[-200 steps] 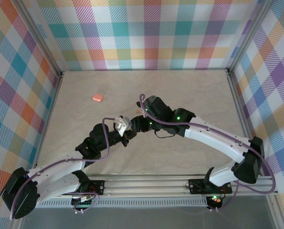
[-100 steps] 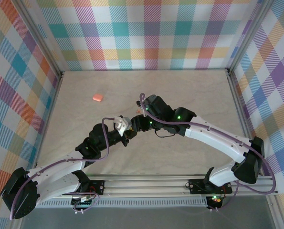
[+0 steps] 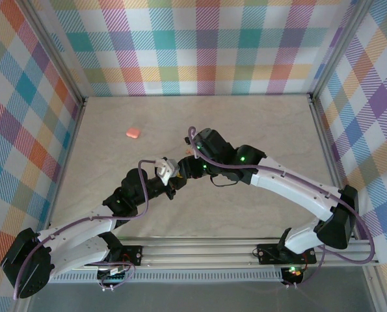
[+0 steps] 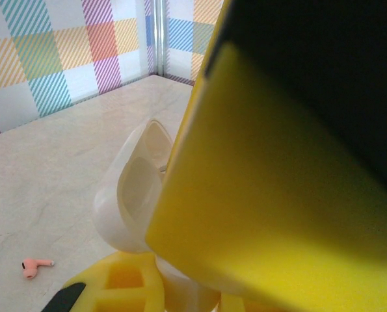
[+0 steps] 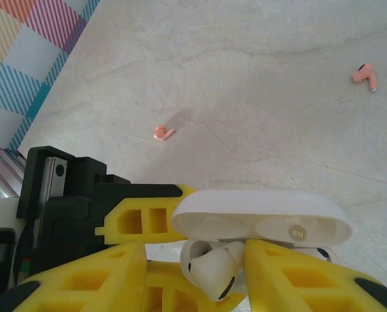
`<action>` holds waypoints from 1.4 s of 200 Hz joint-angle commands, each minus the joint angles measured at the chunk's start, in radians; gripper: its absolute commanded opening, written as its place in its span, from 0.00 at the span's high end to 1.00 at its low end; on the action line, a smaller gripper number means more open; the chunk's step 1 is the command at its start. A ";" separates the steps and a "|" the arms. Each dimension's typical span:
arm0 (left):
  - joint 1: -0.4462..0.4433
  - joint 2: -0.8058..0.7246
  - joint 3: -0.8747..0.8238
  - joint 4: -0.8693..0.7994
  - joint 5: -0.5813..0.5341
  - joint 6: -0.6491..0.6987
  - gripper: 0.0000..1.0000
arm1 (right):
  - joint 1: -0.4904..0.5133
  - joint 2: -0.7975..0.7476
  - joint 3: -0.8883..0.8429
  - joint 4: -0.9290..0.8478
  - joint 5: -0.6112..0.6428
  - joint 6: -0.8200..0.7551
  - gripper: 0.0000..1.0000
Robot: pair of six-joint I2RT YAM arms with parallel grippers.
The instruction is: Insert the wireless bluetooth earbuds into the charging case
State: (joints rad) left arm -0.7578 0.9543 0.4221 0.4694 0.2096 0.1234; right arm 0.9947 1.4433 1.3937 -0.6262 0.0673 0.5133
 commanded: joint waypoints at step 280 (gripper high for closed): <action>-0.007 0.004 -0.009 0.054 0.047 -0.078 1.00 | 0.004 -0.064 0.037 0.059 0.012 -0.023 0.59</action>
State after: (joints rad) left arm -0.7578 0.9562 0.4152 0.4744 0.2356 0.0700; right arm 0.9947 1.4212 1.4010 -0.5934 0.0711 0.5072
